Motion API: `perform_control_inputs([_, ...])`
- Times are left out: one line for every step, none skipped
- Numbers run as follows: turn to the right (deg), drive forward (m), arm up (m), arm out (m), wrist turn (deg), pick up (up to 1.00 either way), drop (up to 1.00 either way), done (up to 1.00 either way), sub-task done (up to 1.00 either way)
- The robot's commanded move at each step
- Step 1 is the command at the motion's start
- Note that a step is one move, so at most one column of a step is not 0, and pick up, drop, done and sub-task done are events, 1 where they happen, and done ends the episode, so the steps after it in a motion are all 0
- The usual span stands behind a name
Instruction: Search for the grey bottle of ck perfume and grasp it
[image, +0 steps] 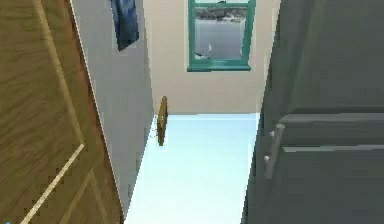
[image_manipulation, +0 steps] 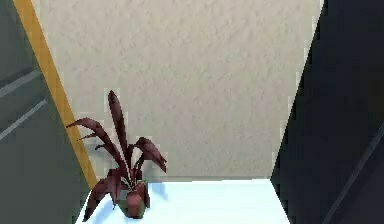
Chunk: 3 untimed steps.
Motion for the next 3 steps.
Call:
perform_control_inputs([0.0, 0.35, 0.00, 0.00, 0.0, 0.00, 0.00, 0.00, 0.00])
perform_control_inputs([-15.0, 0.00, 0.00, 0.00, 0.0, 0.00, 0.00, 0.00, 0.00])
perform_control_inputs([0.0, 0.60, 0.00, 0.00, 0.0, 0.00, 0.00, 0.00, 0.00])
